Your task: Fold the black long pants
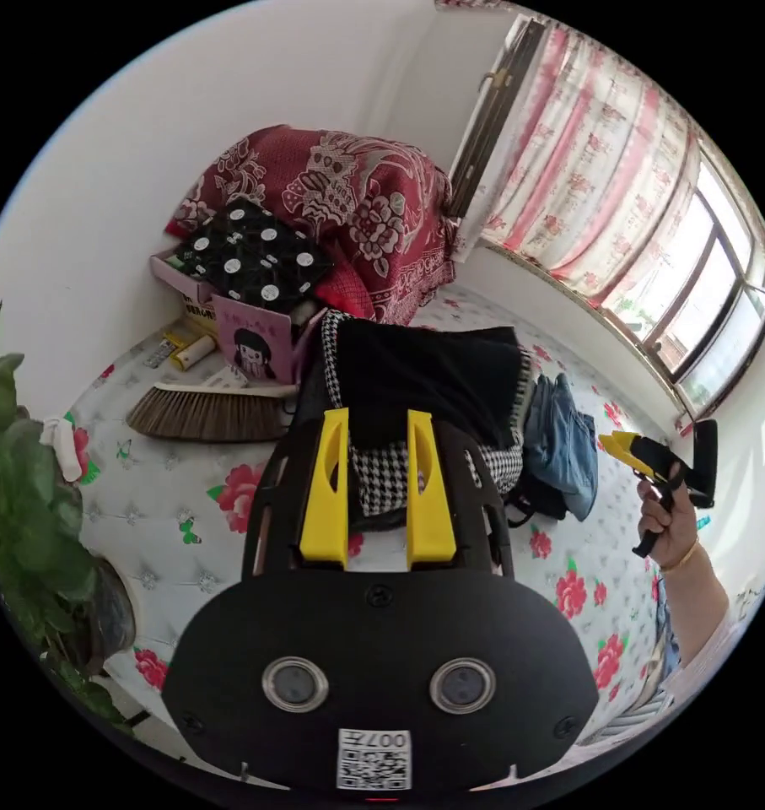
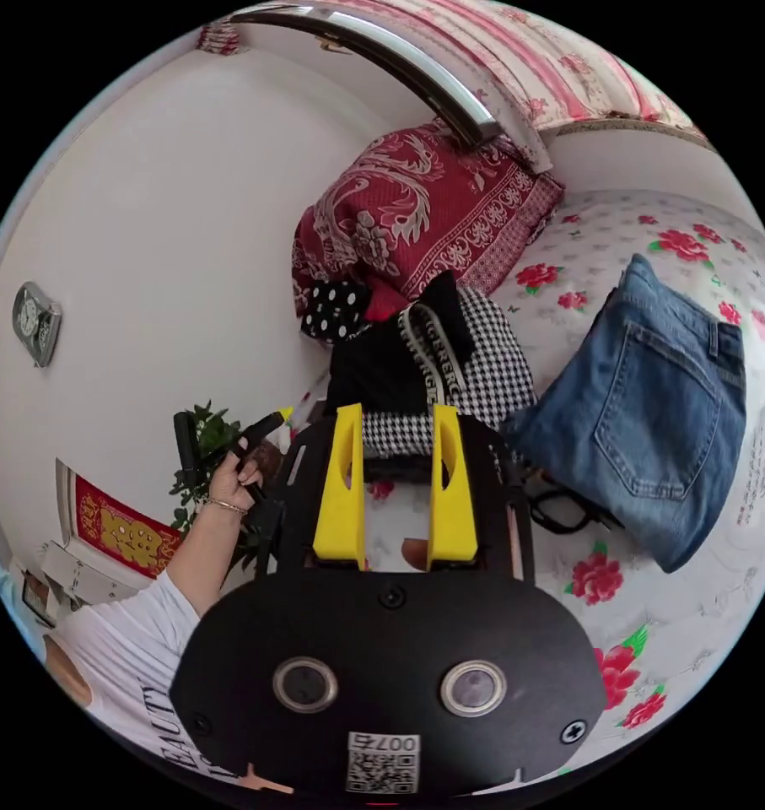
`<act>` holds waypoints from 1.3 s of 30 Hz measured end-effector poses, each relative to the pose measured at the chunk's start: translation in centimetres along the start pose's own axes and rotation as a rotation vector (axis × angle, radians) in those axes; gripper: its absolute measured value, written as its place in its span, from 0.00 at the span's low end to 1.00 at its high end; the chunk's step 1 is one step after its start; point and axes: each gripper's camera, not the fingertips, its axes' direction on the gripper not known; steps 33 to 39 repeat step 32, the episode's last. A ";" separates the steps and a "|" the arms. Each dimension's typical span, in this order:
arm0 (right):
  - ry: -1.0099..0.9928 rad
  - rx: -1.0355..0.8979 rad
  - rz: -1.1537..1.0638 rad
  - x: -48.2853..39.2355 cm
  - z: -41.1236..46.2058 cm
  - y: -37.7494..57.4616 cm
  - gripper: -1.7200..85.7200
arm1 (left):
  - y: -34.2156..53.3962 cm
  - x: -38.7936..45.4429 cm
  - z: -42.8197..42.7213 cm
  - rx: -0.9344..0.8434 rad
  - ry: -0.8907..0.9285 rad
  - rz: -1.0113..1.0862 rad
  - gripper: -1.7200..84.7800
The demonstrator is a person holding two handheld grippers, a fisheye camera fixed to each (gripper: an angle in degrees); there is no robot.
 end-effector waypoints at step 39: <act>0.680 -0.131 0.403 -0.2 -25.6 76.0 0.04 | 37.7 44.0 -5.0 -0.727 -0.099 0.746 0.01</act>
